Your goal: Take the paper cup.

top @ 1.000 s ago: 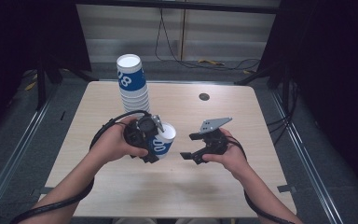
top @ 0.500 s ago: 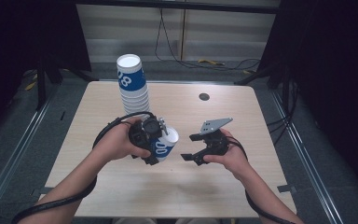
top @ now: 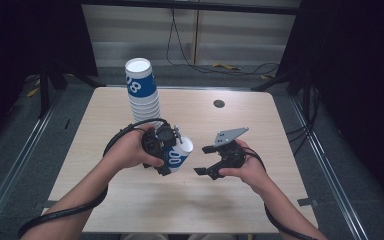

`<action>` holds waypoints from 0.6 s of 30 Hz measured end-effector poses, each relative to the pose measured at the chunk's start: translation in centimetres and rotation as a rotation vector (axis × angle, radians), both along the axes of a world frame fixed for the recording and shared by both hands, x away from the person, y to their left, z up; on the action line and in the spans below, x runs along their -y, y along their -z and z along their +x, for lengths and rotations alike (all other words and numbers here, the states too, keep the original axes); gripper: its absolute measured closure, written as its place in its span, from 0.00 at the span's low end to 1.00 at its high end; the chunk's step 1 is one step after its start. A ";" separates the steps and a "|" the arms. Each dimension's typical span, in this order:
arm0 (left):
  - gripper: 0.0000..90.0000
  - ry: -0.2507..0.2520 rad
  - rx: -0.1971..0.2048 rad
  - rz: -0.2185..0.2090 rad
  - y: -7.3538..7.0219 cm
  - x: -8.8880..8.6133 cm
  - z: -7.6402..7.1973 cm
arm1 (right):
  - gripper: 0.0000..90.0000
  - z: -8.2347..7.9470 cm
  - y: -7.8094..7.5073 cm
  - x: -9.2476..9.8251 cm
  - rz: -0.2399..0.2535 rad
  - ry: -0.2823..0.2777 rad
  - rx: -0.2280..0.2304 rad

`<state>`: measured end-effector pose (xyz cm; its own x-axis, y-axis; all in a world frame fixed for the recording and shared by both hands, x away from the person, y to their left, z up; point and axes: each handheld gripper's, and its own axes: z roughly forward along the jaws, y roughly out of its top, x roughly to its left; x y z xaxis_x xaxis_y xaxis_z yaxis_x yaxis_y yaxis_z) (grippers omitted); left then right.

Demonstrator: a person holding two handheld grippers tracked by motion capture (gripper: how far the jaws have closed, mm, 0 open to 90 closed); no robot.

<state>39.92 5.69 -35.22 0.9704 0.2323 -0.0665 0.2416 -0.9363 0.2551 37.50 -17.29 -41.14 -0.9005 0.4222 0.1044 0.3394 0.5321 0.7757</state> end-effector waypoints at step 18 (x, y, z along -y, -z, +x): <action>0.25 0.003 -0.001 0.019 0.1 0.6 0.4 | 0.20 -0.1 -1.0 -0.4 -0.003 -0.044 0.015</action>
